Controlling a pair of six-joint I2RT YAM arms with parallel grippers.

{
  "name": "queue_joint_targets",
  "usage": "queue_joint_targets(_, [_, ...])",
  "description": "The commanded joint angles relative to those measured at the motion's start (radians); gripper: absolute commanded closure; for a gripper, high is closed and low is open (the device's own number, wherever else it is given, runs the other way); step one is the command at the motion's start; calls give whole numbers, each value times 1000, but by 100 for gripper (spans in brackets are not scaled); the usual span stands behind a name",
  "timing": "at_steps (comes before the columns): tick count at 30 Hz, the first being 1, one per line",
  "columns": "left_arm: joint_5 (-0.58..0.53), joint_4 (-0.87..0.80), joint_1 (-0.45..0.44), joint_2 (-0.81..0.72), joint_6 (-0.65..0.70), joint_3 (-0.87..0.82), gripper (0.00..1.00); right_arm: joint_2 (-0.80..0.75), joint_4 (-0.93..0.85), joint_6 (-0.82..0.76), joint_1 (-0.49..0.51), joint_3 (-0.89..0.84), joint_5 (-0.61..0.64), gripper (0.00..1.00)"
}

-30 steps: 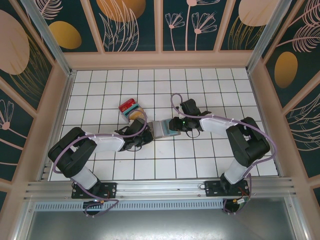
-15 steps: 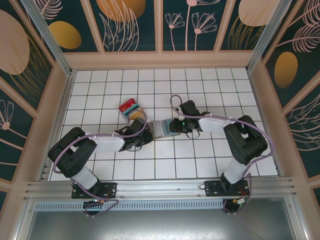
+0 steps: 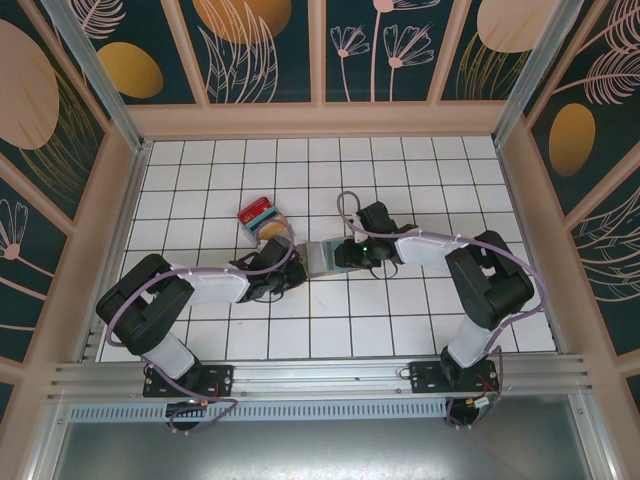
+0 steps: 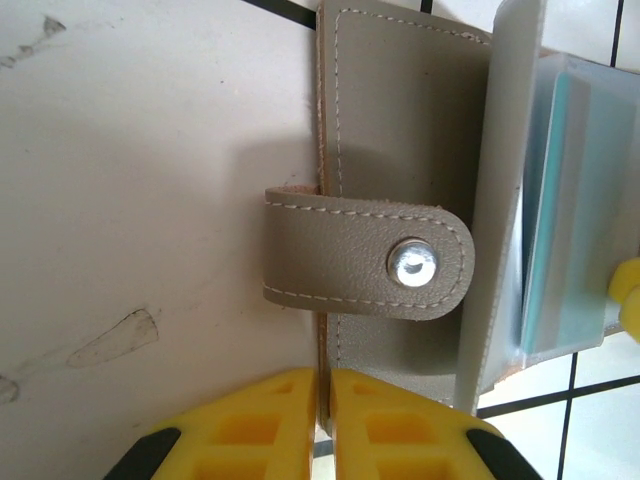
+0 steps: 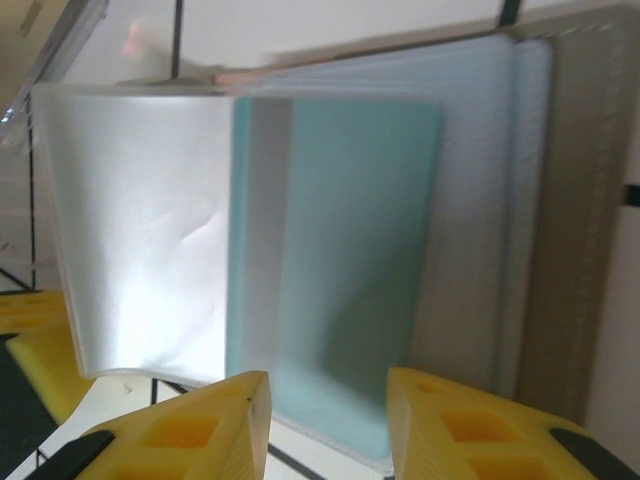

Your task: Take the credit cards out of the card holder

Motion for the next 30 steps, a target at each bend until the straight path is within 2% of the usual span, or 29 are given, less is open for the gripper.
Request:
queue_joint_targets(1, [32,5,0,31,8,10,85,6,27,17,11,23,-68,64])
queue_joint_targets(7, [32,5,0,33,7,12,85,15,25,18,14,42,-88,64])
queue_joint_targets(11, [32,5,1,33,6,11,85,-10,-21,-5,13,55,16,58])
queue_joint_targets(16, [30,2,0,33,7,13,85,-44,-65,-24,-22,45,124,58])
queue_joint_targets(30, [31,-3,0,33,11,14,85,-10,-42,-26,-26,19,74,58])
